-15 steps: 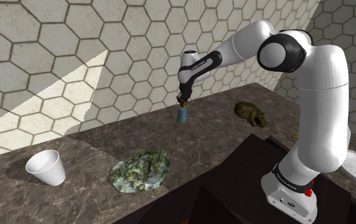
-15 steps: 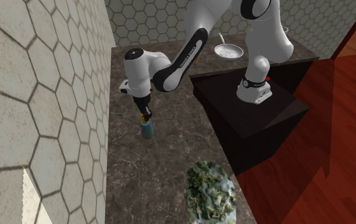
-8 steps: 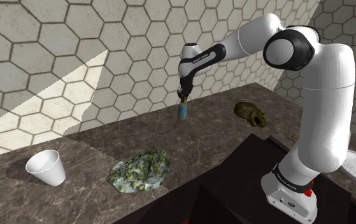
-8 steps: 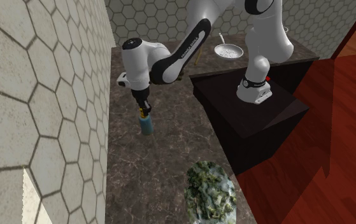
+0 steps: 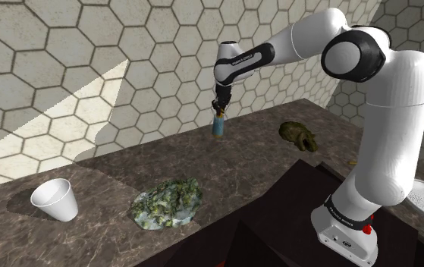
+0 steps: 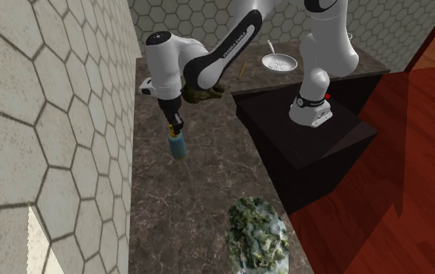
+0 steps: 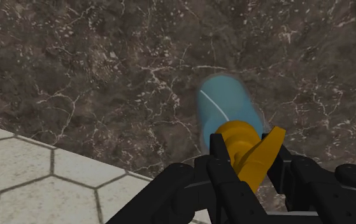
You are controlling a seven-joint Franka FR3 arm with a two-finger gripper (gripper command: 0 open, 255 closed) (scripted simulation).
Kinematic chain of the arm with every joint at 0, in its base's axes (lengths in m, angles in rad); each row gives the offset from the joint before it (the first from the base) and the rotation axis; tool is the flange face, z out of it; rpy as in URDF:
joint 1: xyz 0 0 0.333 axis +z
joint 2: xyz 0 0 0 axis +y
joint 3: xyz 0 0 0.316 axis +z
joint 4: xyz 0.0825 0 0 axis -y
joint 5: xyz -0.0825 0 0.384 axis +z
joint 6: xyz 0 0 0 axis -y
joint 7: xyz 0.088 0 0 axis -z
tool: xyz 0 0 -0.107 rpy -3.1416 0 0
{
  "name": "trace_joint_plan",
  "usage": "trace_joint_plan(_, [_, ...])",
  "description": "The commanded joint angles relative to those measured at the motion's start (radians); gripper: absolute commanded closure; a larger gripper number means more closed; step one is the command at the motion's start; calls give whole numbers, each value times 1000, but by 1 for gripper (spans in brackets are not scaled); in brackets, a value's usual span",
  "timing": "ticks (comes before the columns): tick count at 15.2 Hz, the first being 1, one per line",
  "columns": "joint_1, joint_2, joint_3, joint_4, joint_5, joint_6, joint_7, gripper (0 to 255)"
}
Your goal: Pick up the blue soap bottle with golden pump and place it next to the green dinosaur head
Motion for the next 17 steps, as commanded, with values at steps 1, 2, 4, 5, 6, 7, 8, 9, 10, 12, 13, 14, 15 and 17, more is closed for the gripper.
trace_joint_plan(1, [3,-12,1,12,-1,-24,4,255])
trace_joint_plan(2, [3,-18,0,17,-1,-35,4,255])
trace_joint_plan(4, [3,-30,0,27,-2,-57,4,255])
trace_joint_plan(5, [3,-35,0,33,-2,-69,4,255])
trace_joint_plan(6, [3,-41,0,39,-3,-80,4,255])
trace_joint_plan(7, [3,-46,0,45,-3,-91,4,255])
trace_joint_plan(8, [3,-51,0,52,-3,-103,4,255])
trace_joint_plan(9, [3,-56,-1,59,-3,-114,4,255])
trace_joint_plan(10, [4,-61,-1,65,-4,-126,4,255])
trace_joint_plan(12, [4,-69,-1,80,-4,-150,4,255])
trace_joint_plan(13, [4,-74,-1,88,-4,-161,4,255])
trace_joint_plan(14, [4,-77,-1,96,-4,-173,4,255])
trace_joint_plan(15, [4,-81,-1,104,-5,-185,4,255])
trace_joint_plan(17, [4,-88,-1,121,-5,-209,4,255])
